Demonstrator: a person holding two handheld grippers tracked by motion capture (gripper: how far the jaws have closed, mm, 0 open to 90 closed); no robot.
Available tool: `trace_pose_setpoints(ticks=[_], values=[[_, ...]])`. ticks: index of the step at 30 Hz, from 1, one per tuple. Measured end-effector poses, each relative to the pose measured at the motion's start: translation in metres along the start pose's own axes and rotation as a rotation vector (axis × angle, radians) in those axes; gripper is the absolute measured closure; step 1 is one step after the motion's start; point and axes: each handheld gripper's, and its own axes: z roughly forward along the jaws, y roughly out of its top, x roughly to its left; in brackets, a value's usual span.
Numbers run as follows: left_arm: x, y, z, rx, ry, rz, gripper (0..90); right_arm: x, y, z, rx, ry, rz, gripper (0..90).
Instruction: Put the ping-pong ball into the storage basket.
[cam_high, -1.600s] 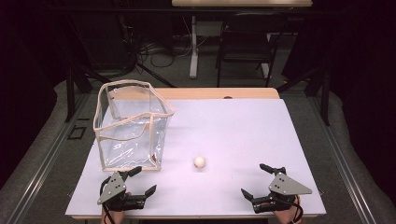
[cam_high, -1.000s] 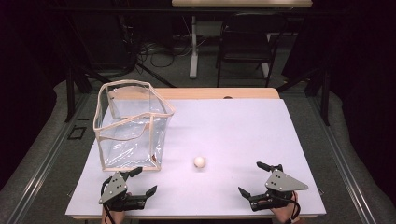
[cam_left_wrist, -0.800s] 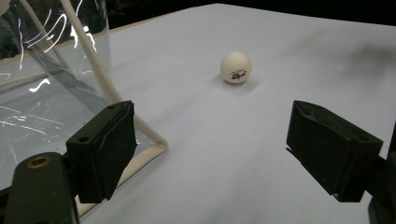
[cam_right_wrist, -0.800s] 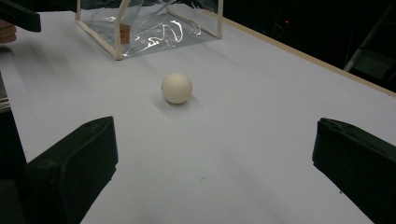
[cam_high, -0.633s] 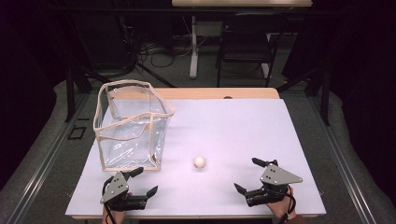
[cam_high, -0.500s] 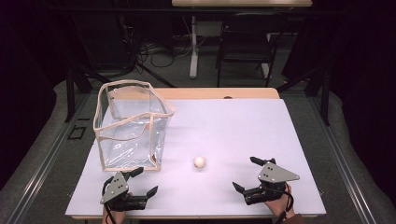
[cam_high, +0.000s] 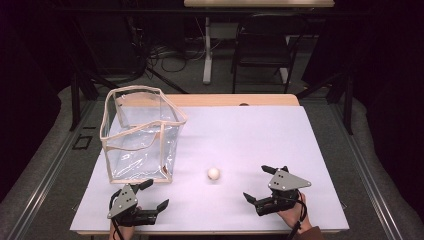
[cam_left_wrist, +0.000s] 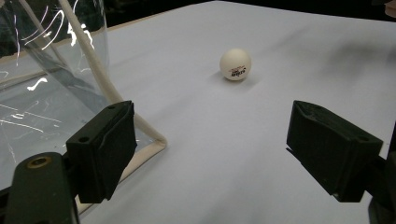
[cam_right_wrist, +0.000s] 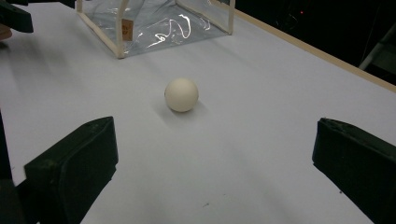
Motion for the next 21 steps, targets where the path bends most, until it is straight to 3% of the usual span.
trace_pose_setpoints(ticks=[21], values=[[-0.001,0.001,0.0,-0.003,0.0,0.014,16.1,-0.001,0.019,0.03,0.027,0.037,0.006,0.0]])
